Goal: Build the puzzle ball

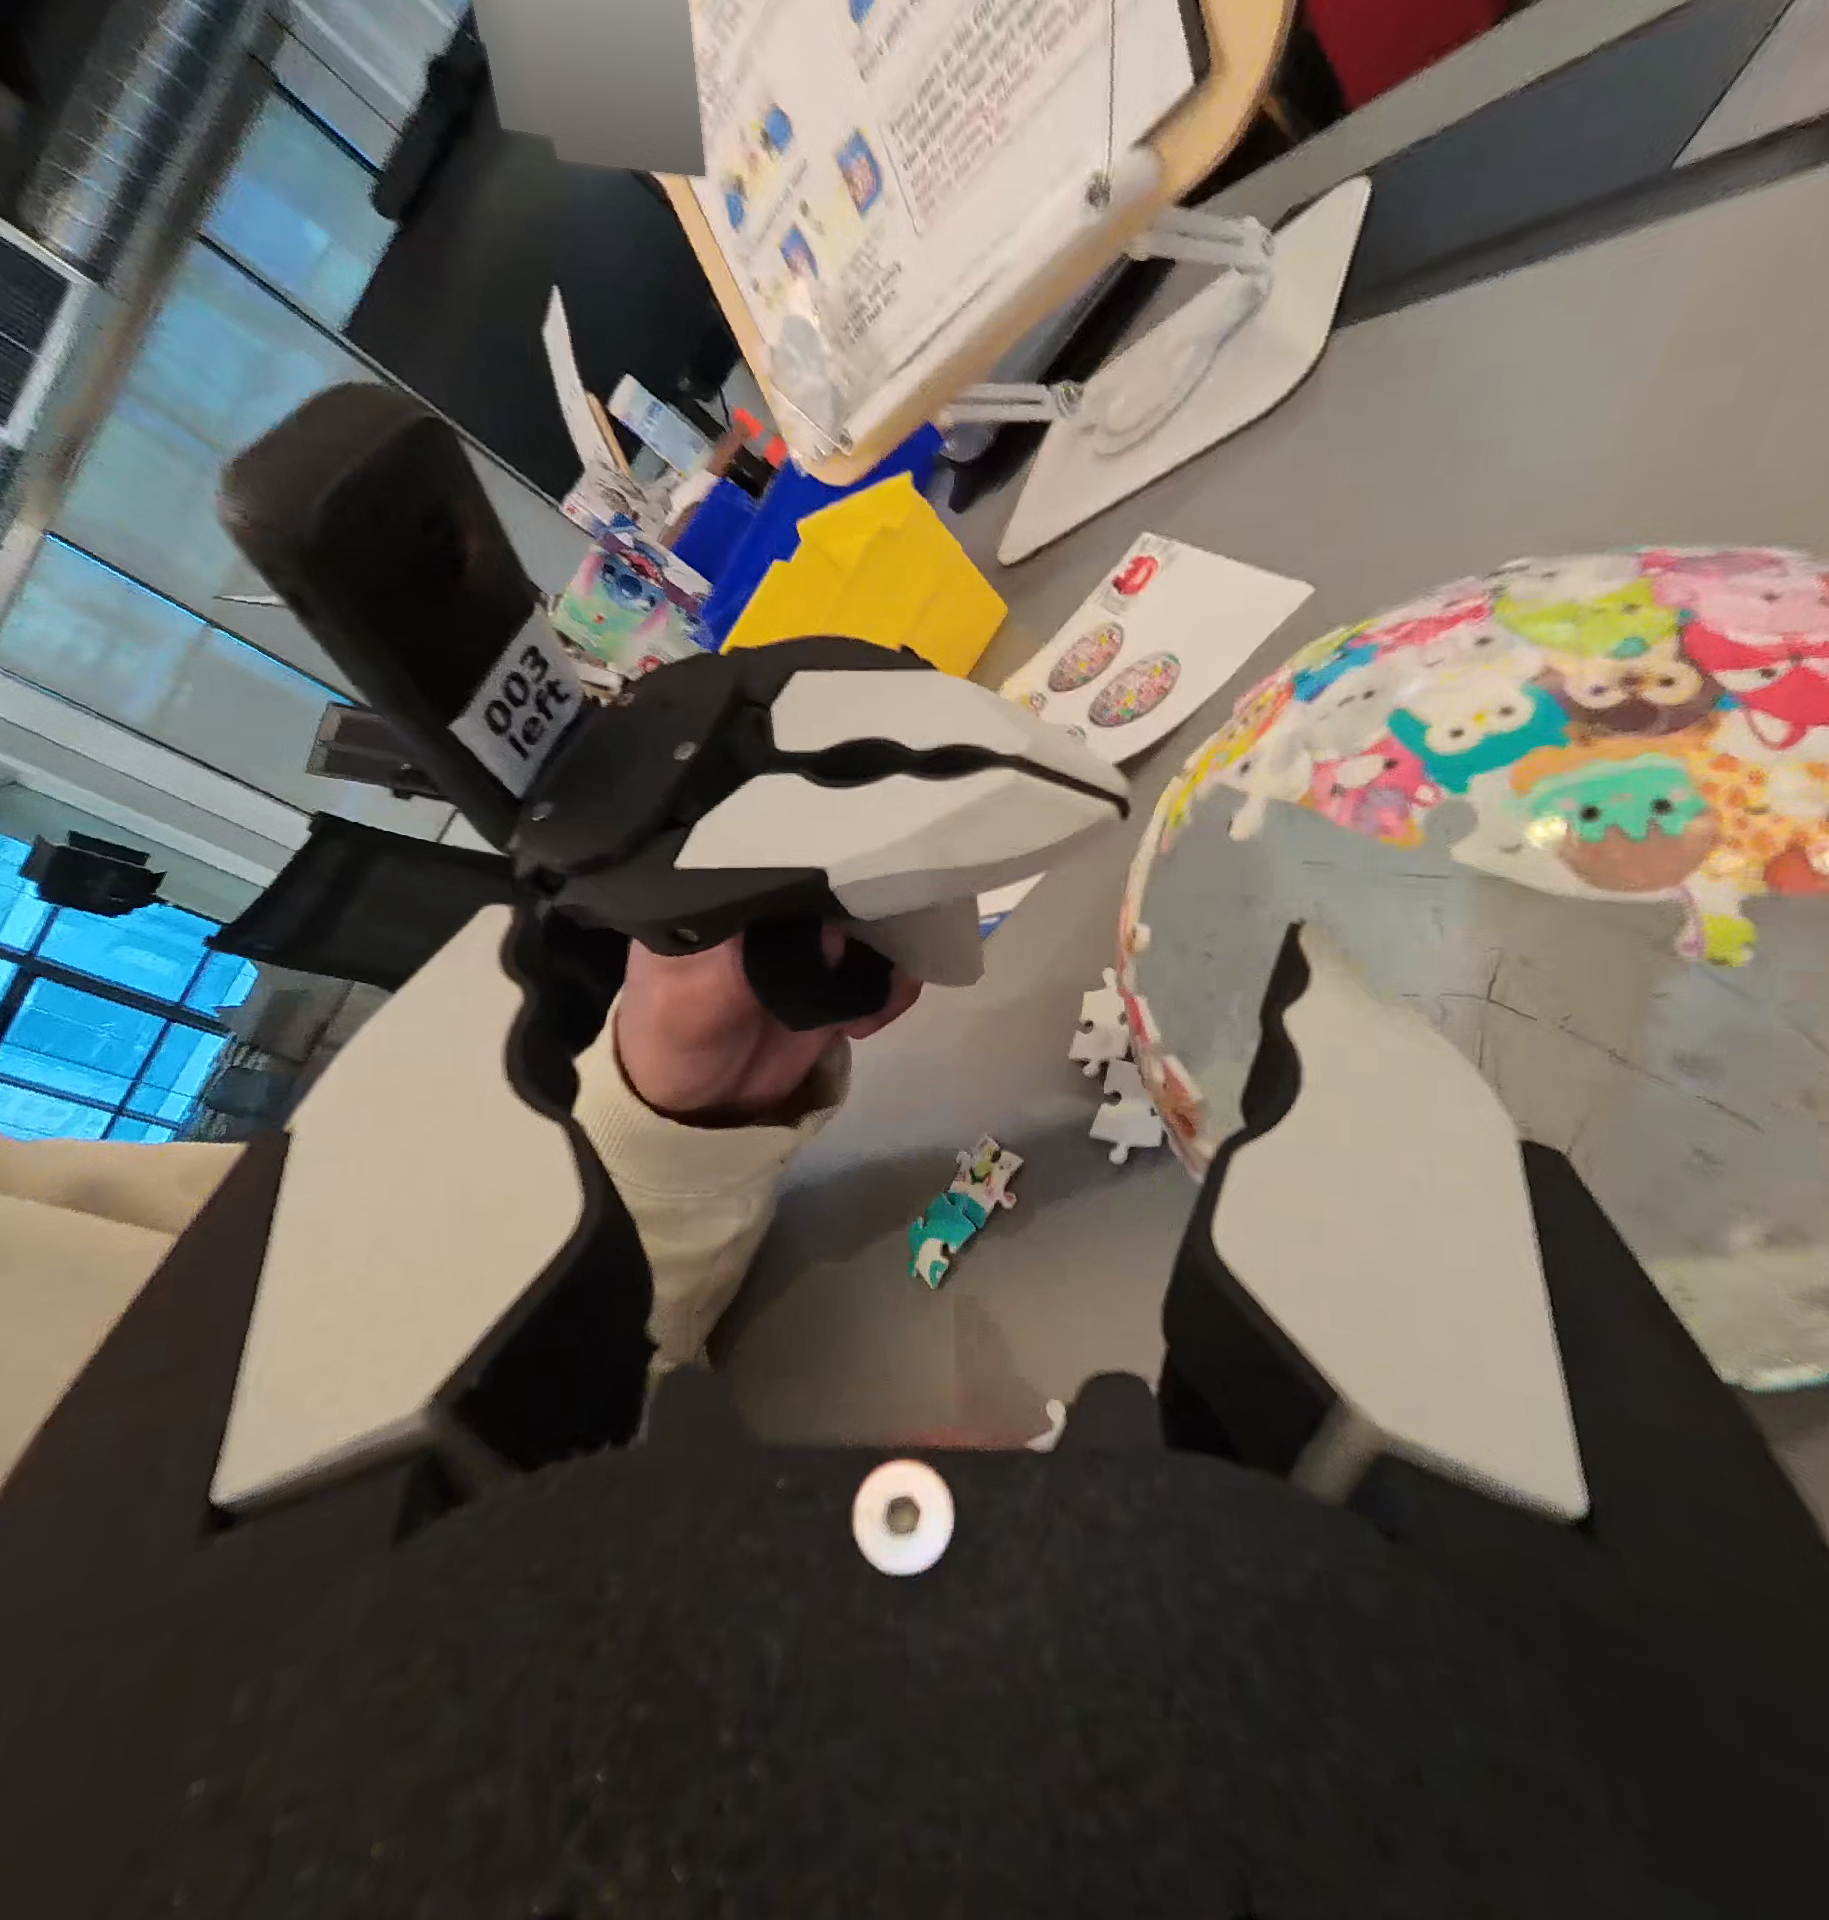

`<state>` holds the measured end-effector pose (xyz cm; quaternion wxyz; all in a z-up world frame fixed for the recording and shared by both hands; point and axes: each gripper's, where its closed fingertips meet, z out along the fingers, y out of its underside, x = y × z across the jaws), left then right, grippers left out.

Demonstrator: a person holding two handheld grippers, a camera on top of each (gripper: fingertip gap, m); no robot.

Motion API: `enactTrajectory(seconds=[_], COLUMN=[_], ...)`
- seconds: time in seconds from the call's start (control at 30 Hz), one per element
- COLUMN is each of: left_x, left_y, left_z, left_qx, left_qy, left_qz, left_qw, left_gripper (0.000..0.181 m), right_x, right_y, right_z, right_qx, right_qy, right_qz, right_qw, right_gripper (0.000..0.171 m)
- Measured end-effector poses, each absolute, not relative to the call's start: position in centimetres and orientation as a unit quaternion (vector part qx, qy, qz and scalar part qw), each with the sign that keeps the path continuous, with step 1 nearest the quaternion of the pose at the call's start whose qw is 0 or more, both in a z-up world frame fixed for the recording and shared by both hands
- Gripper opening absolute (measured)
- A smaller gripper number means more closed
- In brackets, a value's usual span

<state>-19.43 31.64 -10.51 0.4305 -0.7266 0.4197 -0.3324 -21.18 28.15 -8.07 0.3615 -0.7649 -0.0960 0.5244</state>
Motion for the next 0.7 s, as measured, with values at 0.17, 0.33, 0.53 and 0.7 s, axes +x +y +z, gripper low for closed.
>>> enactTrajectory(seconds=[0.17, 0.33, 0.53, 0.7], left_x=[-19.0, -19.1, -19.1, -19.1], left_y=[31.5, 31.6, 31.8, 31.9], left_z=[-10.6, -10.6, -10.6, -10.6], left_qx=[-0.719, -0.718, -0.717, -0.718], left_qy=[0.424, 0.422, 0.422, 0.417], left_qz=[-0.352, -0.361, -0.361, -0.369], left_qw=[0.423, 0.42, 0.421, 0.418], left_gripper=[0.0, 0.0, 0.0, 0.0], right_x=[-22.2, -22.2, -22.6, -22.4], right_y=[28.8, 29.3, 29.2, 29.3], right_z=[-7.4, -6.6, -6.3, -6.0], right_qx=[-0.747, -0.734, -0.724, -0.711], right_qy=[-0.074, -0.068, -0.08, -0.077], right_qz=[0.546, 0.558, 0.574, 0.587], right_qw=[0.372, 0.382, 0.374, 0.378], right_gripper=[0.125, 0.125, 0.122, 0.119])
